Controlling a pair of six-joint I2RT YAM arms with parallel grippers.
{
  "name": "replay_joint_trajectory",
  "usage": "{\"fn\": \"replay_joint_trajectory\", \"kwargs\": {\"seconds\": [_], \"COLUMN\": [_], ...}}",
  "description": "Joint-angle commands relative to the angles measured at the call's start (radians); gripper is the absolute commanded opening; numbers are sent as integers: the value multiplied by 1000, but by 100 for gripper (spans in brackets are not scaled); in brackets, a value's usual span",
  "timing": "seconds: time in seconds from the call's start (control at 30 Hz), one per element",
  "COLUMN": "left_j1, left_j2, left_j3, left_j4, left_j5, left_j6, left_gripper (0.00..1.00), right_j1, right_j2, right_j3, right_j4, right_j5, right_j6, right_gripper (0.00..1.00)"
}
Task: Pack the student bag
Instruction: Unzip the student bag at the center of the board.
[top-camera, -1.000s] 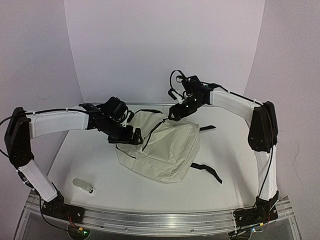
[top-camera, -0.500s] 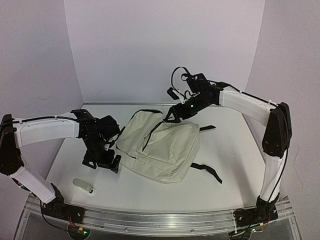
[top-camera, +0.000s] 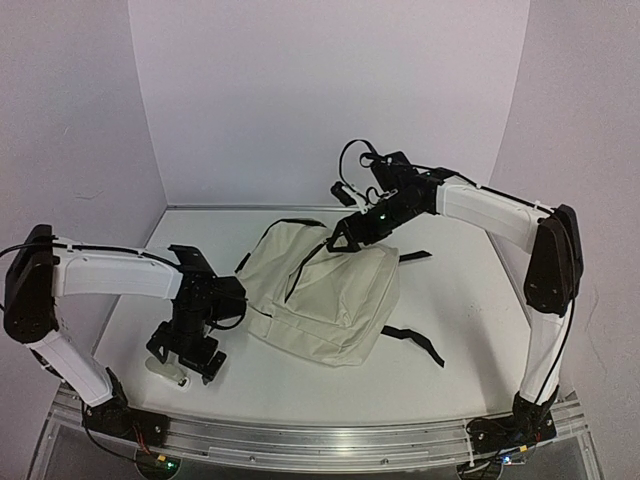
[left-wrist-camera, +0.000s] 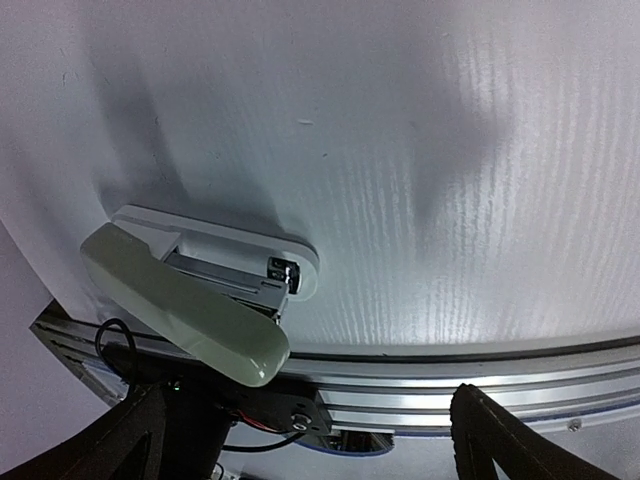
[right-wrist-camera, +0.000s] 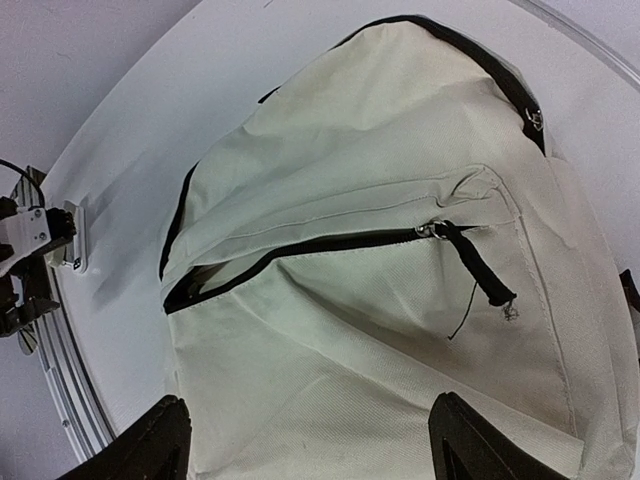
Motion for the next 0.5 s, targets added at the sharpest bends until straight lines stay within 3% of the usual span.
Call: {"fn": "replay_joint_trajectory", "kwargs": {"seconds": [0.0,0.33,0.47], "left_j1": [-39,-44,-42], "left_j2": [116,255,307], "left_j3": [17,30,66], "left_j4": [-91,-175,-249], "left_j5": [-92,-199,-285], "left_j6": [-47,-151,-219], "left_gripper": [99,80,79], "right_j1": [0,0,1], "right_j2": [4,-2,-4], "right_j3": [4,-2,-8], "right_j4": [10,10,10], "right_j5": [-29,-27,-27], "right_j6": [8,7,6], "right_gripper": [82,82,82]}}
